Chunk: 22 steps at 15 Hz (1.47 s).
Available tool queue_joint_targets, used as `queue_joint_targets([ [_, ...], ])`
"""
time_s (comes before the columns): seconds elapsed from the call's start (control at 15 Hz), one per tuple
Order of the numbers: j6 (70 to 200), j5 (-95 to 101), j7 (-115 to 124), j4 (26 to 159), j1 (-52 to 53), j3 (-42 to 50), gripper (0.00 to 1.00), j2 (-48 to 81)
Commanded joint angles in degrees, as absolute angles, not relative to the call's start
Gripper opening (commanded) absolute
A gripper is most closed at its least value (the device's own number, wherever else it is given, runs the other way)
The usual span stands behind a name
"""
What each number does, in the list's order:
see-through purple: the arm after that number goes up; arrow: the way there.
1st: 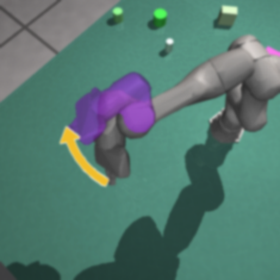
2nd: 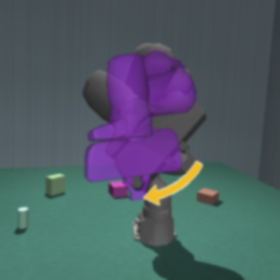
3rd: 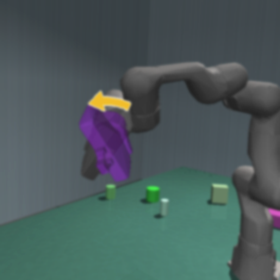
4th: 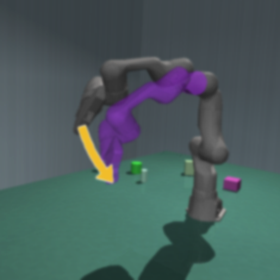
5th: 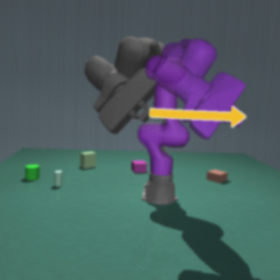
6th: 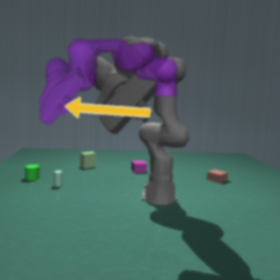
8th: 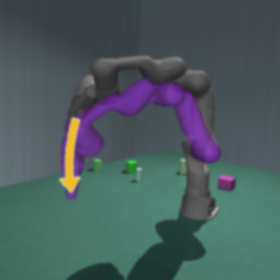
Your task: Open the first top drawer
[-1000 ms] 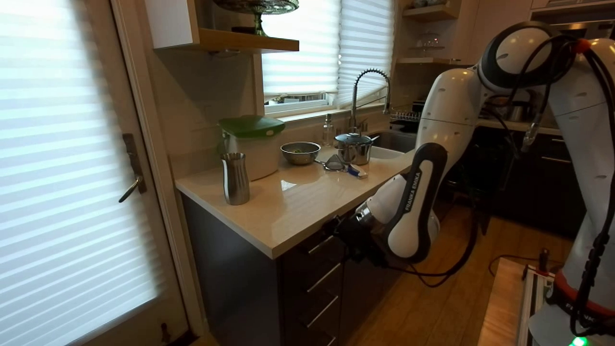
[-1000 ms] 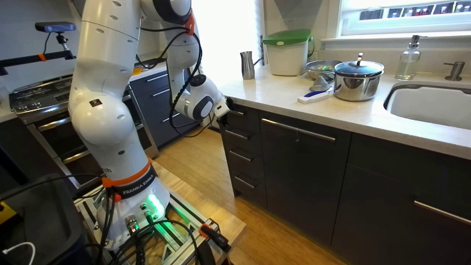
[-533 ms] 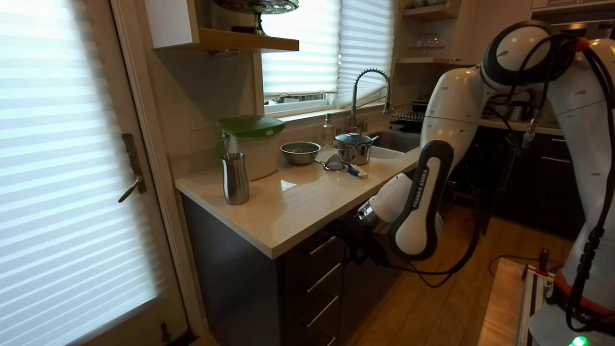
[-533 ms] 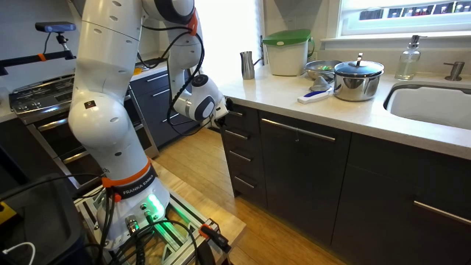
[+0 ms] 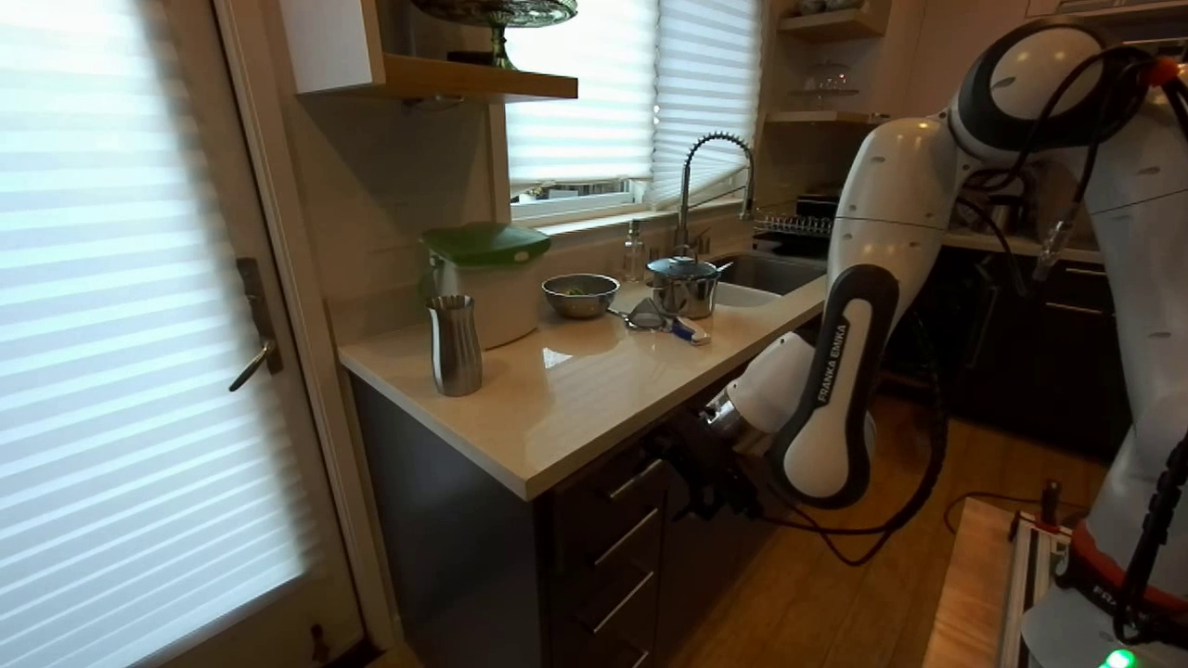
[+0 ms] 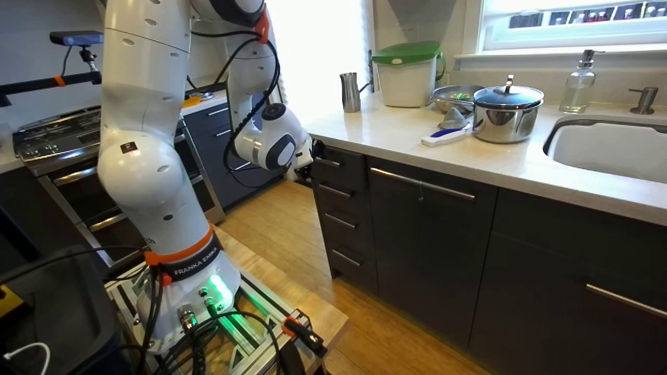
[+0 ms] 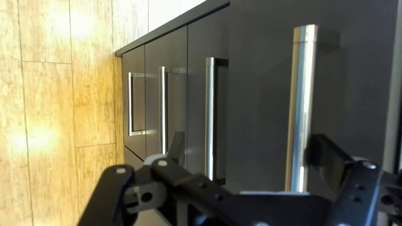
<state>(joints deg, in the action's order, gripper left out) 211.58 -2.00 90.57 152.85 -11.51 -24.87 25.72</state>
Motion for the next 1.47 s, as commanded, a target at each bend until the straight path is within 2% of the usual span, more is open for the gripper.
queue_joint_targets([
  [0.0, 208.02, -6.98, 95.32, 164.02, -6.86, -24.52, 1.0, 18.42],
  [0.13, 203.27, -8.92, 95.29, 158.99, -3.08, -22.9, 1.0, 21.85],
  [0.27, 198.74, -12.52, 96.81, 160.38, -0.29, -21.91, 1.0, 19.22],
  [0.6, 189.77, -34.51, 88.79, 157.33, 18.01, -6.65, 1.0, 12.24],
  [0.67, 188.86, -38.96, 87.37, 161.17, 22.9, -2.47, 1.0, 8.52],
  [0.8, 190.0, -48.35, 80.81, 157.46, 31.3, 6.6, 1.0, 14.74],
  [1.0, 191.15, -61.79, 73.38, 157.84, 44.75, 16.16, 1.0, 17.27],
  [1.2, 193.39, -75.32, 63.6, 157.35, 55.25, 21.07, 1.0, 18.17],
  [1.4, 195.96, -87.3, 50.29, 157.14, 60.87, 21.93, 1.0, 17.63],
])
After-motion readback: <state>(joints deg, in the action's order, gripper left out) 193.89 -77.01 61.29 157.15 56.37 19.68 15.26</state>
